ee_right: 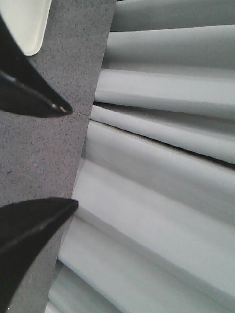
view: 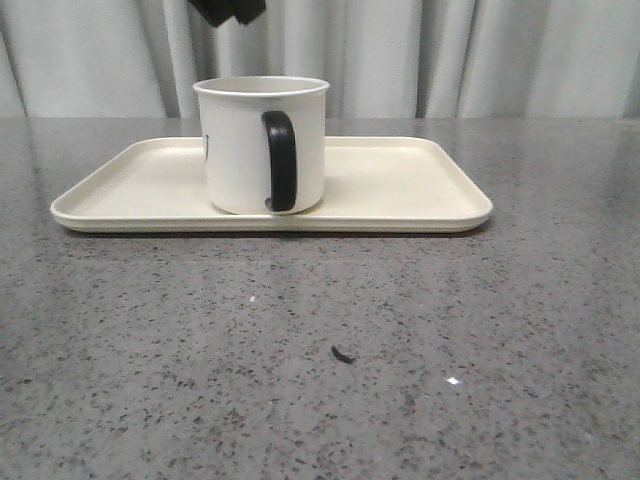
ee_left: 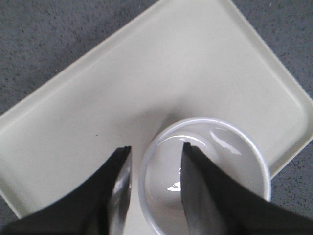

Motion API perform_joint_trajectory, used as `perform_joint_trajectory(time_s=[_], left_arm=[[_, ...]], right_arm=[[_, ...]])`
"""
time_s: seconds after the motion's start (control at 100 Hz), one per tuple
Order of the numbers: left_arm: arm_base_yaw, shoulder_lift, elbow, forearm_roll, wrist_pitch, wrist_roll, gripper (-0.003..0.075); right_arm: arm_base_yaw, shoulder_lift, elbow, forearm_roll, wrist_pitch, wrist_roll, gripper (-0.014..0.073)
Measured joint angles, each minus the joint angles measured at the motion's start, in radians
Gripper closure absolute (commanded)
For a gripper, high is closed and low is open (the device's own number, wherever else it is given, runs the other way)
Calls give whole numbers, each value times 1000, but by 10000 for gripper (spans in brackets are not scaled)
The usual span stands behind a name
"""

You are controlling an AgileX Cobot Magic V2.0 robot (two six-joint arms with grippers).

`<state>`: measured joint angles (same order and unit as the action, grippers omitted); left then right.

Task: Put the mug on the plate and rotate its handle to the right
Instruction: 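Raise the left gripper away and bring the right gripper above the mug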

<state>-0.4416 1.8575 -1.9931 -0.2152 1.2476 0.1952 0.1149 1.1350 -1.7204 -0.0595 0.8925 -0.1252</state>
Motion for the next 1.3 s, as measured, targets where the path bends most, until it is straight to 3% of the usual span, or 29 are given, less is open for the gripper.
perform_joint_trajectory(time_s=[0.22,0.78,0.86,0.98,1.3], left_arm=[[0,-123,-14,92,10,0,477],[0,-561,6,558,23,-83,482],[0,-628,43,614,25,-100,542],[0,-721,121,687,33,-132,738],[0,-829,245,768,42,-170,739]], right_arm=[[0,0,0,0,1,0,209],[0,0,0,0,2,0,209],[0,0,0,0,2,0,209],[0,2,0,12,2,0,209],[97,111,-40,190,12,-98,209]])
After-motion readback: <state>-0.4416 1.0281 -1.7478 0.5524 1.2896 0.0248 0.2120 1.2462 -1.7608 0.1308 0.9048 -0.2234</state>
